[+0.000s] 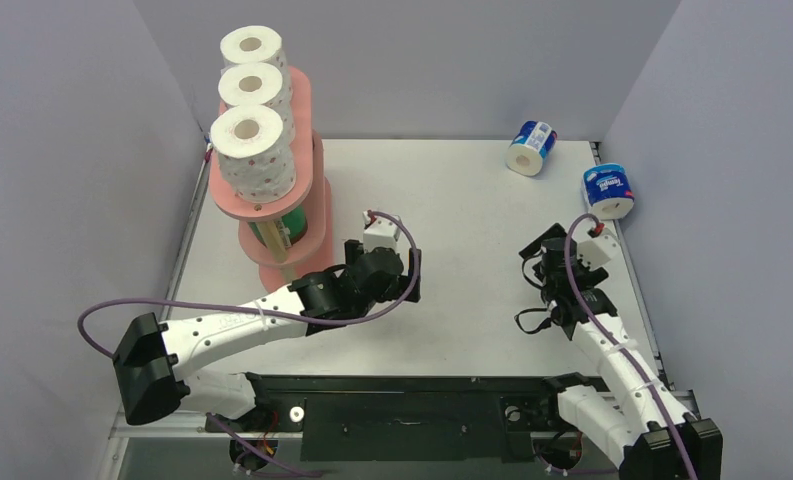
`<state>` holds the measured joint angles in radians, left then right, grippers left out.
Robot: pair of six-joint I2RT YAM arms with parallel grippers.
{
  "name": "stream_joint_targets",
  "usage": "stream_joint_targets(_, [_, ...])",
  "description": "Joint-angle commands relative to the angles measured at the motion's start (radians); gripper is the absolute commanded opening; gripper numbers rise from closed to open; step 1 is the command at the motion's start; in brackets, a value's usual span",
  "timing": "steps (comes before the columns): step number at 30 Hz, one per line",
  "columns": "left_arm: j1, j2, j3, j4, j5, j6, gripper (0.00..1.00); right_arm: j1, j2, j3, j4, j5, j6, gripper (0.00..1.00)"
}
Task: Place and organize the paper towels onto the shelf
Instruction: Pick up the paper towel from the corner of the board.
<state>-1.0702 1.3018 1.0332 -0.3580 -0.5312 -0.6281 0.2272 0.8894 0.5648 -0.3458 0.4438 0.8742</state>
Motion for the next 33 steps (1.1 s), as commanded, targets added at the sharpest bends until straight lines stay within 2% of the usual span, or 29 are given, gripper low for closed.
stream_joint_targets(1, [-0.056,0.001,-0.057,0.008,-0.021,-0.104,0.96,-0.112,-0.002,0.097,-0.039,0.065,0.014,1.0])
stream_joint_targets(5, [-0.084,0.013,-0.14,0.083,0.054,-0.107,0.96,-0.281,0.004,0.102,-0.009,-0.058,0.044,1.0])
stream_joint_targets(8, [-0.085,0.017,-0.172,0.14,0.152,-0.085,0.96,-0.374,0.03,0.071,0.086,-0.146,0.081,1.0])
stream_joint_targets(11, [-0.085,0.014,-0.195,0.157,0.194,-0.069,0.96,-0.414,0.07,0.052,0.187,-0.15,0.107,1.0])
stream_joint_targets(14, [-0.085,-0.004,-0.219,0.175,0.203,-0.06,0.96,-0.449,0.113,0.028,0.364,-0.134,0.129,1.0])
stream_joint_targets(19, [-0.085,-0.052,-0.27,0.19,0.194,-0.056,0.96,-0.492,0.331,0.133,0.487,-0.154,0.121,0.98])
stream_joint_targets(24, [-0.083,-0.1,-0.307,0.187,0.156,-0.033,0.96,-0.583,0.528,0.205,0.601,-0.241,0.08,0.95])
stream_joint_targets(28, [-0.074,-0.133,-0.333,0.246,0.142,-0.018,0.96,-0.655,0.624,0.242,0.657,-0.312,0.045,0.93])
stream_joint_targets(33, [-0.062,-0.105,-0.317,0.284,0.192,0.012,0.96,-0.72,0.709,0.32,0.7,-0.413,0.031,0.92])
